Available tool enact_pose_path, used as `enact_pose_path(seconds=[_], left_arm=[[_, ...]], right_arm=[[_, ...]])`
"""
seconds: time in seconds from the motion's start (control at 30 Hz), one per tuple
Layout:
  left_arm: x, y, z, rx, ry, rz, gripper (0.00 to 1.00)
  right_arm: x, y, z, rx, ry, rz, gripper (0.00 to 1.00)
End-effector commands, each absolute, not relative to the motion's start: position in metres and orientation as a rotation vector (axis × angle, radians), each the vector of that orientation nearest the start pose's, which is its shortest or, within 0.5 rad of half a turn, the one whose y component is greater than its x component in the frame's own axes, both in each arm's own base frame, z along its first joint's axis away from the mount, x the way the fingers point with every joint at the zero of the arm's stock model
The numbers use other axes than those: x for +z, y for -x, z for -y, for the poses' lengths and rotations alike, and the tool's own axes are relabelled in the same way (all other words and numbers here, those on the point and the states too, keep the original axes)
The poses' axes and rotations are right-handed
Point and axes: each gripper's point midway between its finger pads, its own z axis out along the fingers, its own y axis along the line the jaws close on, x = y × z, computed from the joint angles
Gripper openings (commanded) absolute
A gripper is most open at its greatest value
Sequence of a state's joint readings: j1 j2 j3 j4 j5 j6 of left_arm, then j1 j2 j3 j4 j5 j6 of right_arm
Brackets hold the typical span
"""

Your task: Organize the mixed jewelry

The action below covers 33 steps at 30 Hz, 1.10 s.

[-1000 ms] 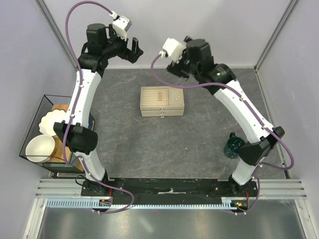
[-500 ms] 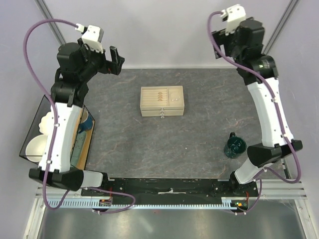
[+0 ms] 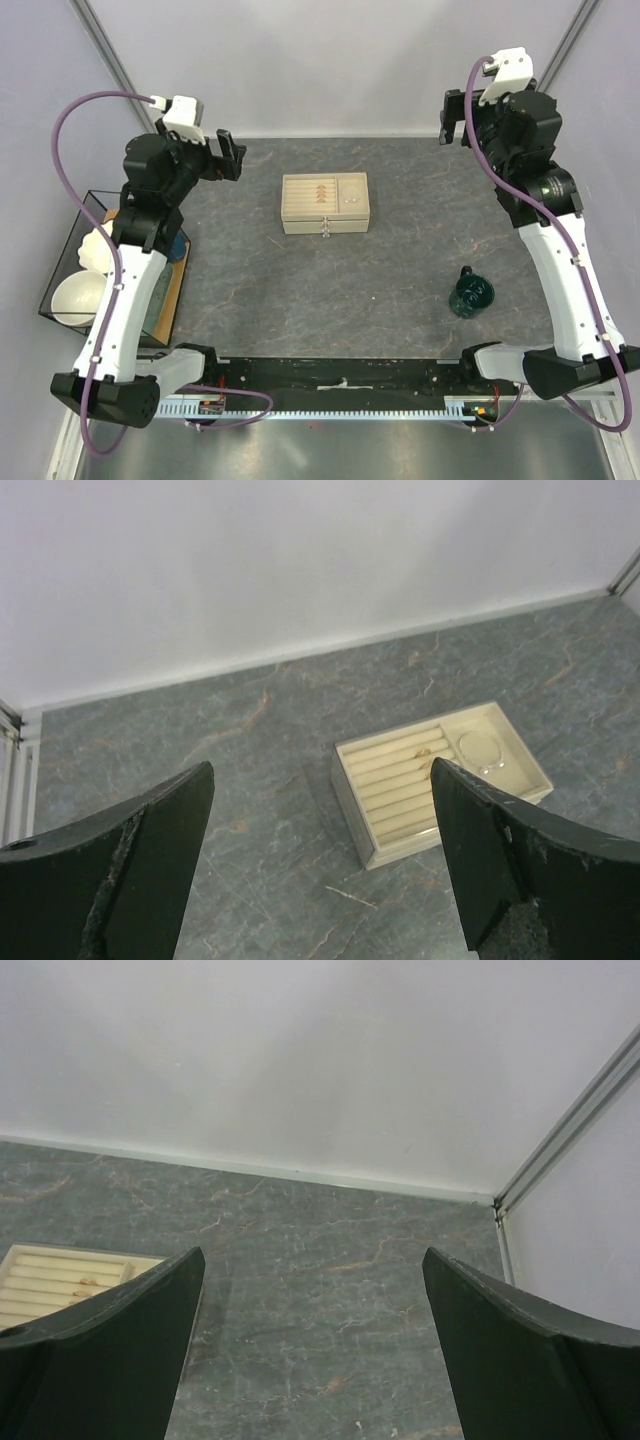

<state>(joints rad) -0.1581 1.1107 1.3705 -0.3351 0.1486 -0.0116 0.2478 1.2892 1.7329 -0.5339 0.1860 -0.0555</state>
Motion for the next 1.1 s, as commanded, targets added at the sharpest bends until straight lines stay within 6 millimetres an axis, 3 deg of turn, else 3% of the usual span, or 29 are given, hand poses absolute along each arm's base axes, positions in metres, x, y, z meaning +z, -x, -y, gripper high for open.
enact_pose_path(seconds=[0.0, 0.17, 0.37, 0.63, 1.07], left_arm=[[0.407, -0.377, 0.082, -0.247, -0.185, -1.599, 0.96], [0.406, -0.378, 0.089, -0.287, -0.203, -1.594, 0.95], [0.422, -0.37, 0.088, -0.292, -0.199, -1.541, 0.95], [0.44, -0.359, 0.086, -0.293, -0.193, -1.506, 0.95], [0.431, -0.361, 0.087, -0.308, -0.182, -1.529, 0.94]], right_arm=[[0.464, -0.388, -0.06, -0.001, 0.075, -1.605, 0.98], [0.464, -0.389, -0.061, -0.001, 0.077, -1.59, 0.98], [0.462, -0.389, -0.066, 0.024, 0.098, -1.597, 0.98], [0.477, -0.382, -0.066, 0.032, 0.105, -1.563, 0.98], [0.474, -0.378, -0.064, 0.015, 0.117, -1.568, 0.98]])
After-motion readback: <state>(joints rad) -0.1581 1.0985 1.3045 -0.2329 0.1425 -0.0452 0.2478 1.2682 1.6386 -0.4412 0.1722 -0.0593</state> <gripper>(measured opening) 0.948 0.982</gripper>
